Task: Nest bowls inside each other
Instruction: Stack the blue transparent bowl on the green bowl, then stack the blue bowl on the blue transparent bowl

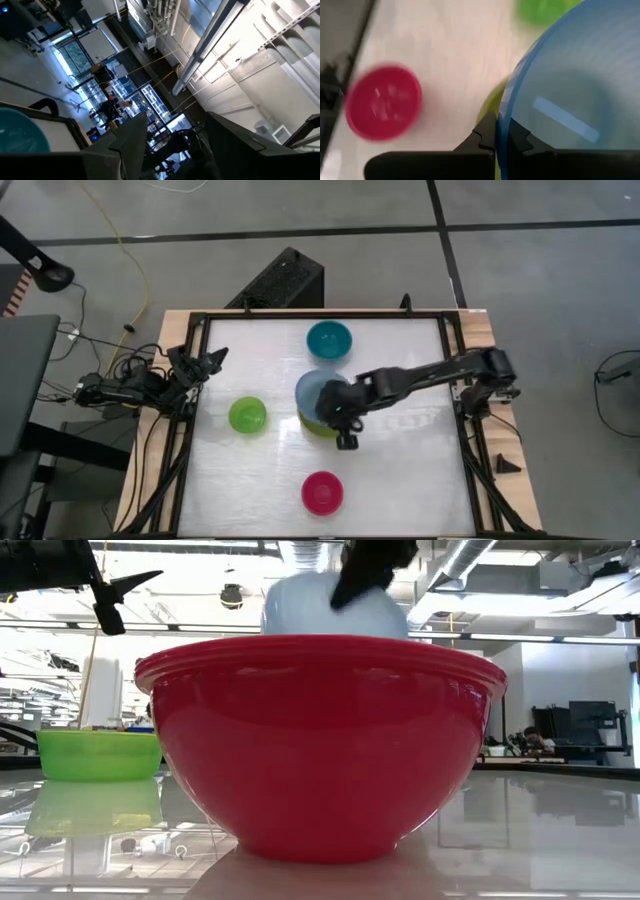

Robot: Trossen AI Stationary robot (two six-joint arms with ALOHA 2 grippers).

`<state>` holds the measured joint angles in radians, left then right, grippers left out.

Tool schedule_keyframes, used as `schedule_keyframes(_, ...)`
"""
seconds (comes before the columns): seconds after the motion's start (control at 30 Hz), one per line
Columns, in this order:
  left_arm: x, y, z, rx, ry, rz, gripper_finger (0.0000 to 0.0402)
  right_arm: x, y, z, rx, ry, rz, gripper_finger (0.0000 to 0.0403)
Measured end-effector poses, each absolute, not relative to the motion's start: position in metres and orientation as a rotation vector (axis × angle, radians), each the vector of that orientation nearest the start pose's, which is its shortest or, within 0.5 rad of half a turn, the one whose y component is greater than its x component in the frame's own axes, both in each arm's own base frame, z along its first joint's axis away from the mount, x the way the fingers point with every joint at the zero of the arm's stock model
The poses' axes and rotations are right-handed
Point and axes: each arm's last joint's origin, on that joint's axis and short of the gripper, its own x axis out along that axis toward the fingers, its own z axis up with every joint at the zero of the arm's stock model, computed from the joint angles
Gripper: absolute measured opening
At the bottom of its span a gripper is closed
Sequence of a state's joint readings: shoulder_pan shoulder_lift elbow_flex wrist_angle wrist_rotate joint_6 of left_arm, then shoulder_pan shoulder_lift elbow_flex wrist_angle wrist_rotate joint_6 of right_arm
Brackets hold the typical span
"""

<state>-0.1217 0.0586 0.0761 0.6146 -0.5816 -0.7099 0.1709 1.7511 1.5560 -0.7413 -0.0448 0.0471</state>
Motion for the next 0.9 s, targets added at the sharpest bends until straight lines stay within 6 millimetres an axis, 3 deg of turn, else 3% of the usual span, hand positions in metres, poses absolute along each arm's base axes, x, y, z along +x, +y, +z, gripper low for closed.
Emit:
schedule_keyframes(0.3, 0.076, 0.006, 0.238, -0.897, -0.730, 0.172, 0.0190, 0.392, 0.087, 0.250, -0.015, 1.143, 0.117, 0.0031)
schedule_keyframes(0.43, 0.077, 0.005, 0.238, -0.893, -0.724, 0.158, 0.0190, 0.397, 0.087, 0.241, 0.021, 1.141, 0.096, 0.0085)
schedule_keyframes(0.7, 0.077, 0.004, 0.238, -0.900, -0.707, 0.102, 0.0190, 0.391, 0.071, 0.293, 0.169, 0.904, 0.039, 0.0259)
schedule_keyframes(0.9, 0.084, 0.000, 0.230, -0.949, -0.573, 0.012, 0.0190, 0.377, 0.026, 0.336, 0.204, 0.736, -0.099, 0.0280)
